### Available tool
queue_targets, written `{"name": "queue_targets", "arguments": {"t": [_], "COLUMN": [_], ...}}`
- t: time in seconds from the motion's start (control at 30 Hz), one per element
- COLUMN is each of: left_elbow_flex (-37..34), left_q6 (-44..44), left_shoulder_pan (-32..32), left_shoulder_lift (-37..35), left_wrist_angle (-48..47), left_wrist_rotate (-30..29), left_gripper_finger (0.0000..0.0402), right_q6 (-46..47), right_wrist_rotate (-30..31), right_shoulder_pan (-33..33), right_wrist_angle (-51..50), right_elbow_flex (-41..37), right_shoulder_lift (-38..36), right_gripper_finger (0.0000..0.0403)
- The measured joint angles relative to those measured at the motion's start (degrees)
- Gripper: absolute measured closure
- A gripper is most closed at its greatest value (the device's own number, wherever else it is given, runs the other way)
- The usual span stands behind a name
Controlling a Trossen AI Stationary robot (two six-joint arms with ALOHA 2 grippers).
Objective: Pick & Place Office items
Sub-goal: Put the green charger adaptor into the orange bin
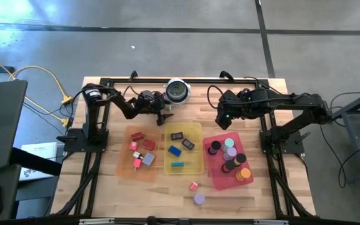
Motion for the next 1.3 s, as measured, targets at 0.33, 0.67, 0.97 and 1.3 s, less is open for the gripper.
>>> {"name": "queue_targets", "arguments": {"t": [0.33,0.67,0.97,1.3], "left_elbow_flex": [1.7,1.7,1.7,1.5], "left_q6": [0.4,1.0,4.4,4.8], "left_shoulder_pan": [-1.7,-1.5,-1.5,-2.0], "left_shoulder_lift": [1.3,1.3,1.3,0.1], "left_wrist_angle": [0.2,0.1,0.1,0.6], "left_wrist_rotate": [-3.7,-5.2,-7.2,-7.5], "left_gripper_finger": [0.0082,0.0146,0.0259,0.0274], "right_q6": [-0.1,-1.1,-1.1,-1.0], "right_wrist_rotate": [0.0,0.1,0.1,0.1], "right_shoulder_pan": [0.0,0.0,0.0,0.0], "right_wrist_angle": [-0.2,-0.2,-0.2,-0.1], "right_elbow_flex": [0.0,0.0,0.0,0.0], "right_shoulder_lift": [0.0,0.0,0.0,0.0], "right_gripper_finger": [0.0014,0.0014,0.0014,0.0014]}}
